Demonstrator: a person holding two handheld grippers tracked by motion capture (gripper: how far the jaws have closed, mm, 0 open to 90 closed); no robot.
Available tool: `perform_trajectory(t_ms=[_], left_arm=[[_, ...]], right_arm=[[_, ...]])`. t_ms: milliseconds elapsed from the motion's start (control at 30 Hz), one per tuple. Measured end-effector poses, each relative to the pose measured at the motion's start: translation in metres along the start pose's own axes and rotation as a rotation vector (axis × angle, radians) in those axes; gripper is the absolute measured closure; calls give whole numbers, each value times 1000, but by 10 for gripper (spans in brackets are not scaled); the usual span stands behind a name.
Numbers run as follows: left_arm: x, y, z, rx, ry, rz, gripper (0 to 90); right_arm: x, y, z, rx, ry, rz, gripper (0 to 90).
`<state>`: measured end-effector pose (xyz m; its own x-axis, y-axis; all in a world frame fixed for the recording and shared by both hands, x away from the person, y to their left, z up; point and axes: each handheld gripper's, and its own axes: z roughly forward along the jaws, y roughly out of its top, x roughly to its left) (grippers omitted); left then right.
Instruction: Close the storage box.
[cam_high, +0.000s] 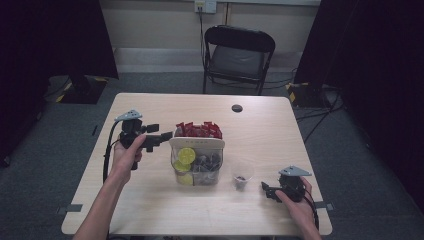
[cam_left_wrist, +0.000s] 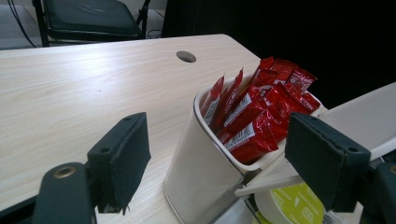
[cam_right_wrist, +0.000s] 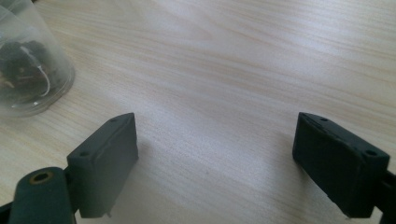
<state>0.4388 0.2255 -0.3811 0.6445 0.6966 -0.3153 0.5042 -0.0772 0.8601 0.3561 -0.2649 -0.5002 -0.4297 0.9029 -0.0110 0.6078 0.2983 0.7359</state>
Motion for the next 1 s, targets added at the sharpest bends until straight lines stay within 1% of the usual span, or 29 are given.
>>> perform_trajectory(t_ms=[100, 133, 233, 467, 567, 1000], left_arm=[[0, -1, 2, 5, -1, -2, 215], [0, 0, 2, 13, 3, 4, 215], [-2, -1, 3, 18, -3, 6, 214], [-5, -1, 2, 16, -11, 10, 202], [-6, -2, 2, 20, -15, 7, 202], [-12, -4, 2, 34, -29, 20, 188]], right_arm=[[0, 0, 0, 0, 0, 1, 135], [0, 0, 0, 0, 0, 1, 135], [0, 0, 0, 0, 0, 1, 136], [0, 0, 0, 0, 0, 1, 135], [0, 0, 0, 0, 0, 1, 136], [0, 0, 0, 0, 0, 1, 136]])
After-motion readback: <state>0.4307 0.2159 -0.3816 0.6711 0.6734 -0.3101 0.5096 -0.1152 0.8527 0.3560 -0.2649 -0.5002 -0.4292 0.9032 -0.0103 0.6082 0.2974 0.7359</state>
